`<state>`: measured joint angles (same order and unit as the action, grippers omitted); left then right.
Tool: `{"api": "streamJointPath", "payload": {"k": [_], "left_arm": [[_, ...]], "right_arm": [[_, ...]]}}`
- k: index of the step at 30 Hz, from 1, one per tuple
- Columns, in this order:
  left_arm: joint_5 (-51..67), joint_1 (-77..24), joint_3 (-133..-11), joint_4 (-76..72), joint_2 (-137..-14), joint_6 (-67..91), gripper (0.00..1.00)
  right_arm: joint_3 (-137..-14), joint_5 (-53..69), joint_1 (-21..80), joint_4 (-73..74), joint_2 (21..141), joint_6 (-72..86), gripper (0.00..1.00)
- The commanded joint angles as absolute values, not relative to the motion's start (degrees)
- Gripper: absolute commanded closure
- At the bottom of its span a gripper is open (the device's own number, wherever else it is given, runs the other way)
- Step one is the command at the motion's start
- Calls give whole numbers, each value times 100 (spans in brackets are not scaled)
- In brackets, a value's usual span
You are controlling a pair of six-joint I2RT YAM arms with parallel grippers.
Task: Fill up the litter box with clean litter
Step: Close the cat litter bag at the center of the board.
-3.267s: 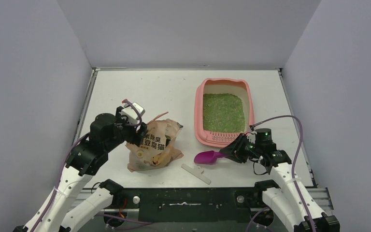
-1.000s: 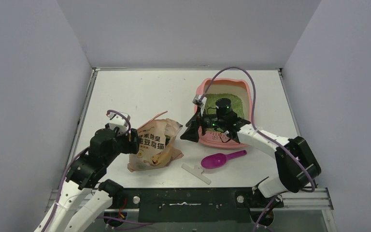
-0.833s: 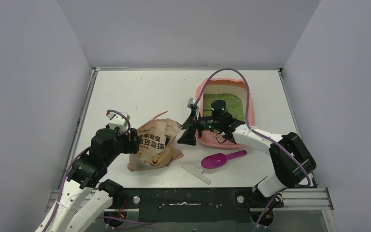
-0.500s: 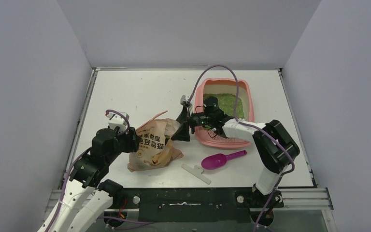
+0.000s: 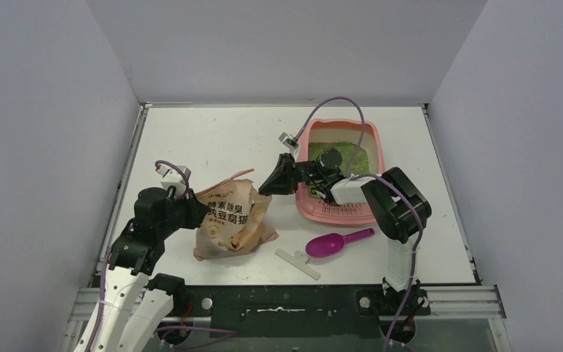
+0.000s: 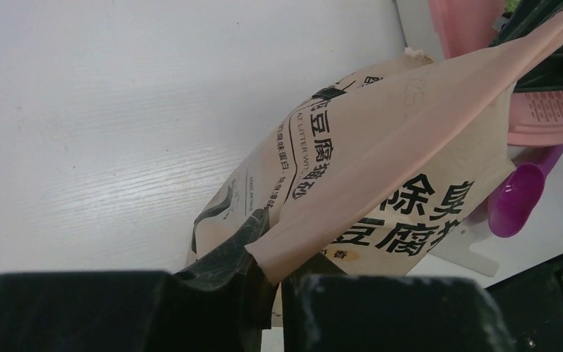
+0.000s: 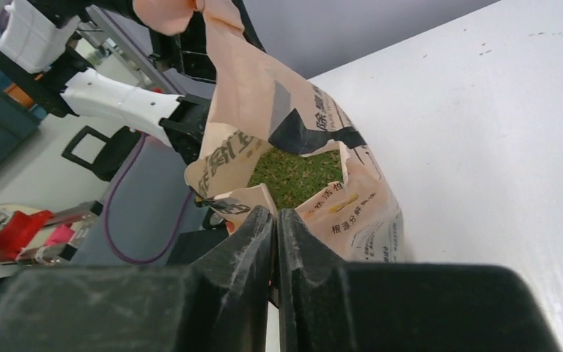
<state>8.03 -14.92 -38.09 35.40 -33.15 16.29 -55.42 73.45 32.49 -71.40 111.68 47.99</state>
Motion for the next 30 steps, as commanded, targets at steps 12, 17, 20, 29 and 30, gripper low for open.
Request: {"api": "streamJointPath", "payload": {"k": [12, 17, 20, 29, 30], "left_arm": [[1245, -1247, -3926, 2961, -3252, 1442, 87], [1291, -1248, -3800, 2839, -3168, 1483, 66], [1265, -1246, -3647, 2640, -3058, 1531, 61], [1412, -1248, -3509, 2575, -3062, 1582, 62], [1456, -1248, -3507, 2575, -3061, 1575, 62]], "right_arm": [[-5890, 5631, 3090, -1531, 9241, 273, 4], [-6556, 4165, 3496, 1543, 8819, -1871, 3], [-6351, 4642, 3483, 1709, 8517, -2169, 2], [-6088, 5563, 3586, 917, 8477, -2130, 1], [-6184, 5522, 3602, 922, 8614, -2127, 1]]}}
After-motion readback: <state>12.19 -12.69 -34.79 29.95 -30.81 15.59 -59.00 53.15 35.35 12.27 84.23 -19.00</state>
